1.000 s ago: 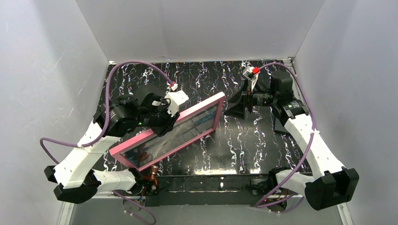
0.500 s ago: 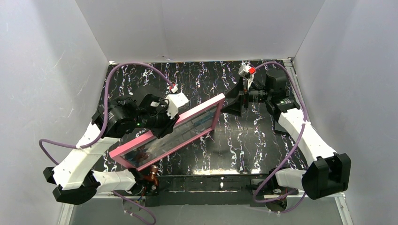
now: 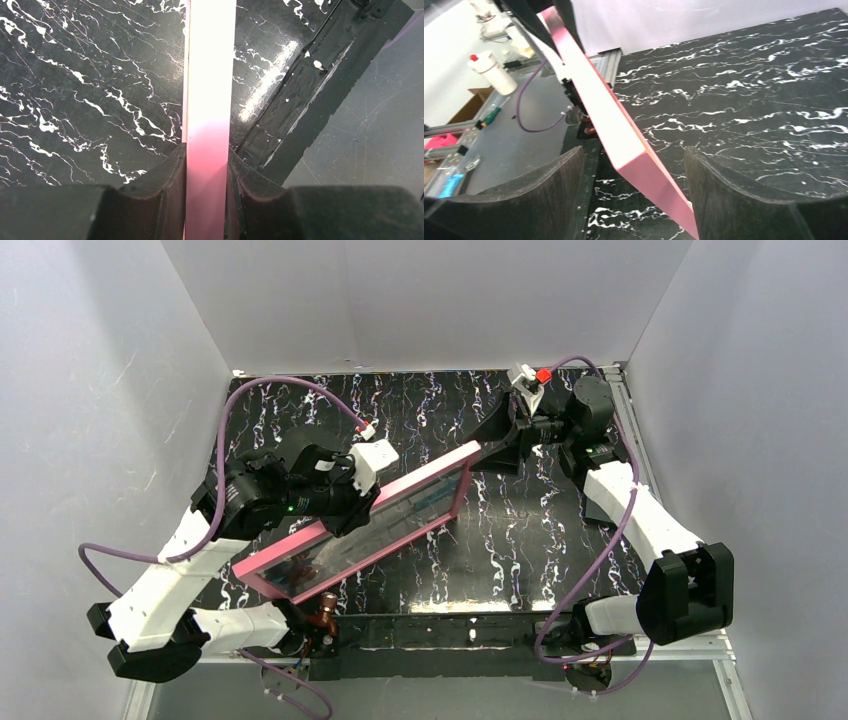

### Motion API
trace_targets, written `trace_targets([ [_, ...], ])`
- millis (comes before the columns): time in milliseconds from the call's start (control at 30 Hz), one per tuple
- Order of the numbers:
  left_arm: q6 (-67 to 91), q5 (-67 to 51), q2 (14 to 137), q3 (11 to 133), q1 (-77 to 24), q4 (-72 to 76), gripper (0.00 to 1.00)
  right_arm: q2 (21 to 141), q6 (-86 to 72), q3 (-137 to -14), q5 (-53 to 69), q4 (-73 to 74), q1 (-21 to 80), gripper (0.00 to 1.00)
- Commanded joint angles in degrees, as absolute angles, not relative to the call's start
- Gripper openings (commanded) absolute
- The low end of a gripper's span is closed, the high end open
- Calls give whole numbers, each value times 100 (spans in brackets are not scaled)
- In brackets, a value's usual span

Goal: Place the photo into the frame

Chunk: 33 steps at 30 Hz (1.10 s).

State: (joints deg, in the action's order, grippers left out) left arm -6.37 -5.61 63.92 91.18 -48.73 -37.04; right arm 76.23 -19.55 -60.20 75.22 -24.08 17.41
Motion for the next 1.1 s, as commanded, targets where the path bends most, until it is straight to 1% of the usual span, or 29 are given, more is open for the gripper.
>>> trace_targets([
  [0, -272, -843, 6421, 8898, -4794, -4035, 22, 7610, -2770, -6305, 8088, -3230, 1909, 76],
  [100, -230, -861, 6448, 8885, -4770, -3958, 23, 7728, -2745, -6469, 8239, -2872, 1966, 66],
  [233, -216, -894, 6483, 8878, -4733, -3930, 25, 7748, -2733, -6452, 8230, -2770, 1986, 60],
  [433, -185, -885, 6483, 8869, -4705, -3913, 27, 7758, -2584, -6514, 8195, -2453, 1995, 47],
  [500, -189, -864, 6486, 8868, -4694, -3902, 29, 7792, -2516, -6543, 8223, -2318, 2000, 40],
  [533, -185, -836, 6491, 8884, -4689, -3902, 30, 7814, -2518, -6555, 8240, -2291, 2003, 38],
  [567, -174, -800, 6492, 8872, -4685, -3898, 31, 7828, -2524, -6571, 8257, -2257, 2010, 34],
  [600, -152, -736, 6494, 8869, -4679, -3894, 42, 7831, -2530, -6580, 8249, -2225, 2012, 31],
  [667, -126, -565, 6464, 8845, -4679, -3860, 64, 7808, -2521, -6583, 8162, -2187, 2013, 23],
  [733, -96, -346, 6418, 8812, -4681, -3784, 91, 7753, -2416, -6574, 7976, -2090, 2007, 11],
  [767, -97, -189, 6395, 8807, -4676, -3737, 97, 7715, -2307, -6574, 7847, -1962, 2012, 3],
  [800, -103, 10, 6356, 8799, -4680, -3676, 98, 7668, -2196, -6568, 7712, -1847, 2013, 1],
  [933, -345, 735, 6140, 8646, -4684, -3333, 98, 7483, -1902, -6509, 7042, -1442, 2013, 1],
  [1067, -506, 1769, 5799, 8347, -4676, -2865, 98, 7352, -1801, -6531, 6214, -881, 2013, 1],
])
